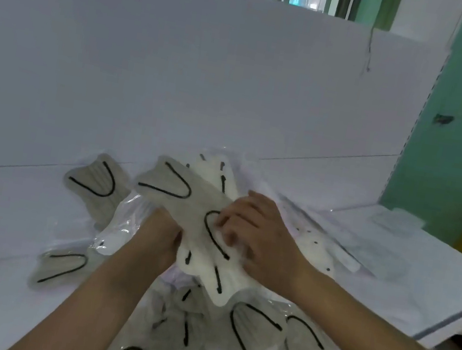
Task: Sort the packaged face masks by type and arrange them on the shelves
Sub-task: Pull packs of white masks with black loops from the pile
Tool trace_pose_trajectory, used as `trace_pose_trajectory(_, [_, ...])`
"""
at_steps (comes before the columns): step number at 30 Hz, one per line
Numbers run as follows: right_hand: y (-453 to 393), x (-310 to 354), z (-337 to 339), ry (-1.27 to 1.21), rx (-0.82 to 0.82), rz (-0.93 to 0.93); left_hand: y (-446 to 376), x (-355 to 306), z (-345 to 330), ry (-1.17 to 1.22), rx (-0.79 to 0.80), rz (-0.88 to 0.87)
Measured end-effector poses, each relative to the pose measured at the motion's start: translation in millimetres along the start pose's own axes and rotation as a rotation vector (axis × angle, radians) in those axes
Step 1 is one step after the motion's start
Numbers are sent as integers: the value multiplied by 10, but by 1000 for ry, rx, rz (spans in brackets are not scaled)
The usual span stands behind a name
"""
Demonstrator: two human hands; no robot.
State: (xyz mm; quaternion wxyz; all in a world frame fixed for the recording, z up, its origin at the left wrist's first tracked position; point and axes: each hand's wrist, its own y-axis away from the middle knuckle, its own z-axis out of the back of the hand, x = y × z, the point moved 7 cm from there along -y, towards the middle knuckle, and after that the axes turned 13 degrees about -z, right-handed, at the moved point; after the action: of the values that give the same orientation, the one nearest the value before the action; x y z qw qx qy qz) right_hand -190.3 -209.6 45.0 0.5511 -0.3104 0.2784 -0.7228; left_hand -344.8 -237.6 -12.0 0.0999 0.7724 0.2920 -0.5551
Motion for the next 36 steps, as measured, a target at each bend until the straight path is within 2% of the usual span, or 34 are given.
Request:
trace_pose_trajectory(2, [215,-111,-221,38,80,-27,75,-68,74,-100,-28,-41])
trace_pose_trajectory(3, [264,-145,-241,56,70,-36,120,-119,76,-126,-32,-77])
trace_pose_trajectory(5, [323,-194,-189,132,-25,-48,161,-159,110,-132,-73,-101])
trace_pose_trajectory(7, [401,-311,-167,206,-91,-104,138,-217,282,-180,-209,-166])
trace_pose_trajectory(8, [451,-358,-203,212,-60,-134,141,-309,352,-212,-270,-234])
trace_pose_trajectory(11, [634,-330,-402,29,249,-171,211,-603,380,-220,-329,-435])
trace_pose_trajectory(12, [694,-307,-398,-31,283,-200,226,-679,376,-220,-337,-486])
trace_pose_trajectory(13, [731,-334,-323,-74,238,-261,247,-737,347,-215,-325,-524])
trace_pose_trajectory(15, [835,-628,-34,-58,15,-560,301,-807,267,-211,-297,-562])
trace_pose_trajectory(17, [1074,-1115,283,109,-138,-994,340,-817,196,-206,-278,-571])
trace_pose_trajectory(19, [1348,-1521,370,82,-37,-1373,353,-756,168,-186,-292,-531])
trace_pose_trajectory(20, [1424,-1623,319,-14,50,-1469,349,-732,173,-174,-306,-518])
trace_pose_trajectory(22, [1440,-1678,221,-155,119,-1484,322,-735,212,-157,-353,-514])
trace_pose_trajectory(26, [1198,-1626,422,-162,-172,-1330,293,-828,307,-128,-451,-506])
trace_pose_trajectory(30, [922,-1523,662,-173,-372,-1144,327,-639,132,-151,-304,-397])
trace_pose_trajectory(33, [780,-1507,864,-26,-476,-1073,371,-321,-13,-147,-182,-222])
trace_pose_trajectory(36, [713,-1394,1136,16,-718,-1054,411,-75,-92,-112,-121,-75])
